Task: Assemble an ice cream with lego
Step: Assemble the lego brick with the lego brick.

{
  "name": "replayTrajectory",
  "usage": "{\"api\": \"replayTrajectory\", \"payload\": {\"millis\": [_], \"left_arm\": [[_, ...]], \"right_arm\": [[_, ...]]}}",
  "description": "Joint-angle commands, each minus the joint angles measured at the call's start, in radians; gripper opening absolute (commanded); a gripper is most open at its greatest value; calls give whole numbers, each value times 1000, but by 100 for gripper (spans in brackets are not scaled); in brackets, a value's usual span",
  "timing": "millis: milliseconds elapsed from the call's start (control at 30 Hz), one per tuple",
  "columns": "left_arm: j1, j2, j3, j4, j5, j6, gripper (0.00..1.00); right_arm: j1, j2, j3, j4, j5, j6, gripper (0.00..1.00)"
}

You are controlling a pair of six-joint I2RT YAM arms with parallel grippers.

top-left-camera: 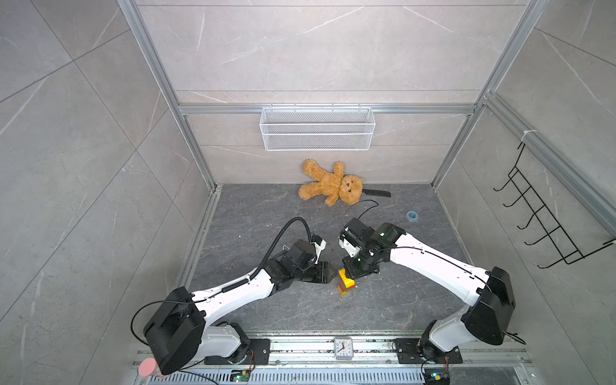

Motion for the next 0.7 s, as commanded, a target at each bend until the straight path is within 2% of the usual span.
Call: {"api": "replayTrajectory", "payload": {"millis": [0, 333, 667], "left_arm": [[-5, -8, 35, 28, 2, 1, 52], [-7, -108, 26, -95, -58, 14, 51], [-6, -105, 15, -68, -49, 2, 51]], "right_arm": [[-7, -4, 26, -44, 55, -20, 31], [-11, 11, 22, -32, 26, -35, 31], [-8, -15, 3, -17, -4, -27, 30]]}}
